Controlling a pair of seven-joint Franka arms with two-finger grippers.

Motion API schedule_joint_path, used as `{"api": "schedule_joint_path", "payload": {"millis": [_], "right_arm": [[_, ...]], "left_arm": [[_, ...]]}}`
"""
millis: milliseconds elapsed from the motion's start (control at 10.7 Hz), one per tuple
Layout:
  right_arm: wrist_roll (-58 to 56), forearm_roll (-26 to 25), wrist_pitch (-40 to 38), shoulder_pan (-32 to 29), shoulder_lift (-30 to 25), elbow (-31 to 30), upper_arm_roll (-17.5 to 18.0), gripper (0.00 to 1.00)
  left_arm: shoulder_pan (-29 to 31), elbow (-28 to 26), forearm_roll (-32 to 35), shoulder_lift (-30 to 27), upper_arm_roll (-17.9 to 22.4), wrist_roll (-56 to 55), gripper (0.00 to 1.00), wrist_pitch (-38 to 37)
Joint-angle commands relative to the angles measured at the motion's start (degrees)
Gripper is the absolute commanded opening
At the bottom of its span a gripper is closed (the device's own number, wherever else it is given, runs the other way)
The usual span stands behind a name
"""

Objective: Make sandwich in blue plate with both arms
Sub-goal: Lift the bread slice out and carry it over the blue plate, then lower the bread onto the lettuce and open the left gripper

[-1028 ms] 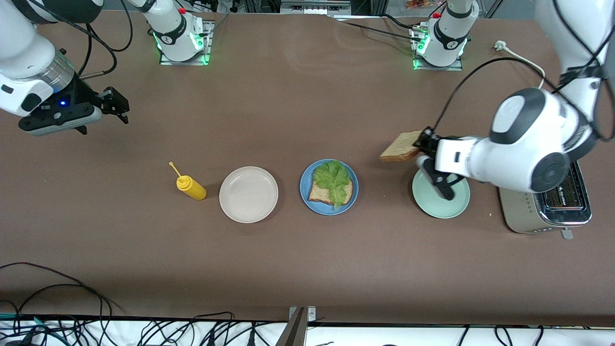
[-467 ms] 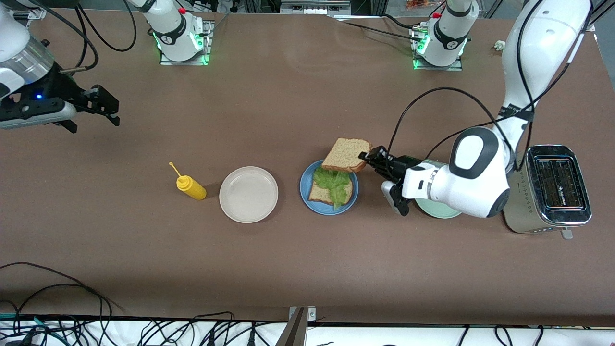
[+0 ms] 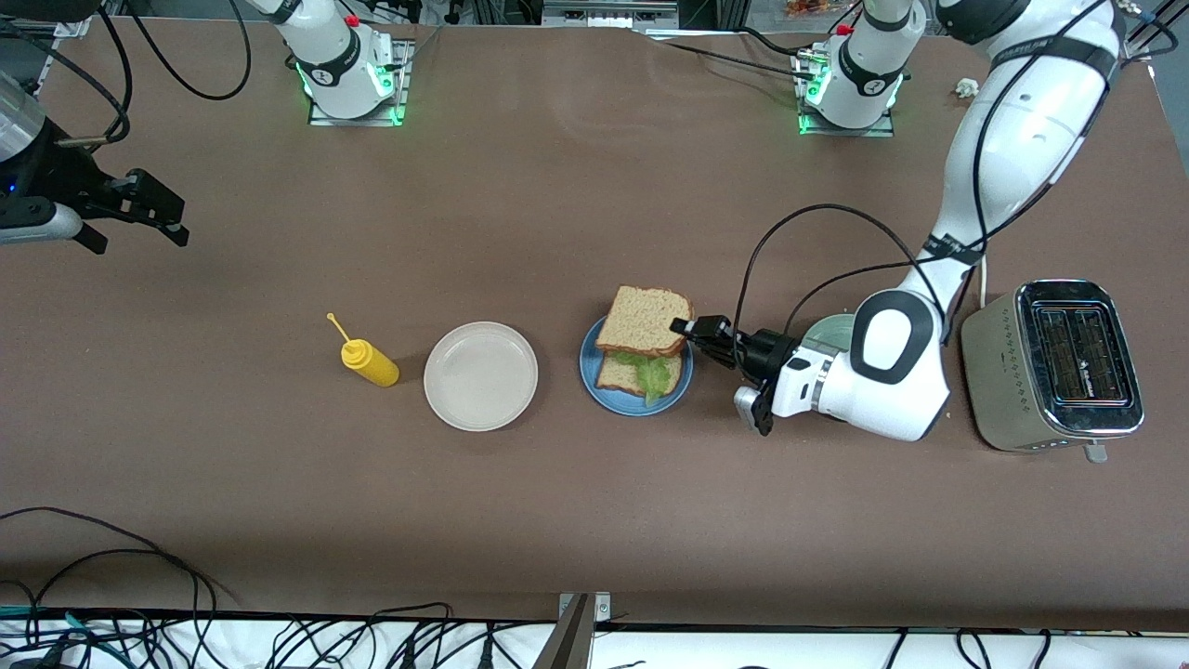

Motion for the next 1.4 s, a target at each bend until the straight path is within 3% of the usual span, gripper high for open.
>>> {"api": "schedule_joint_path", "payload": {"millis": [0, 467, 561, 654, 748, 935, 1121, 1308], "right_arm": [[0.24, 0.23, -3.25, -0.76, 1.03, 3.08, -1.98, 1.0], [0.68, 0.22, -3.52, -0.85, 1.03, 3.88, -3.29, 1.0], [0.59, -0.04, -3.6, -1.02, 1.21, 4.84, -3.56, 1.0], [0.86, 0.05, -3.61, -1.2, 1.3, 4.5, -3.3, 1.0], [0.6, 0.13, -3.52, -2.68, 1.3, 4.5, -2.43, 1.0], [0.24, 0.75, -3.52, -9.87, 1.3, 4.94, 3.08, 1.0], [1.12, 0.75, -3.43, -9.9, 1.91, 5.9, 3.73, 1.0], [0.86, 0.75, -3.6, -9.9, 2.35, 6.43, 3.64, 1.0]], "left_arm": [[-0.5, 1.67, -3.31, 5.07, -0.08, 7.53, 0.0, 2.5], [-0.94, 1.4, -3.57, 9.2, -0.08, 13.6, 0.0, 5.49], [-0.94, 1.32, -3.4, 9.29, -0.08, 14.48, 0.05, 5.58], [-0.94, 1.32, -3.31, 9.82, -0.08, 15.18, 0.42, 6.54], [-0.94, 1.32, -3.4, 9.91, 0.01, 15.54, 0.99, 7.51], [-0.76, 1.75, -2.17, 9.3, 0.36, 15.63, 1.0, 7.52], [-0.32, 2.1, 3.51, 8.07, 1.42, 15.54, 1.0, 7.52], [0.2, 4.2, 14.21, 5.35, 1.33, 15.28, 1.0, 7.52]]}}
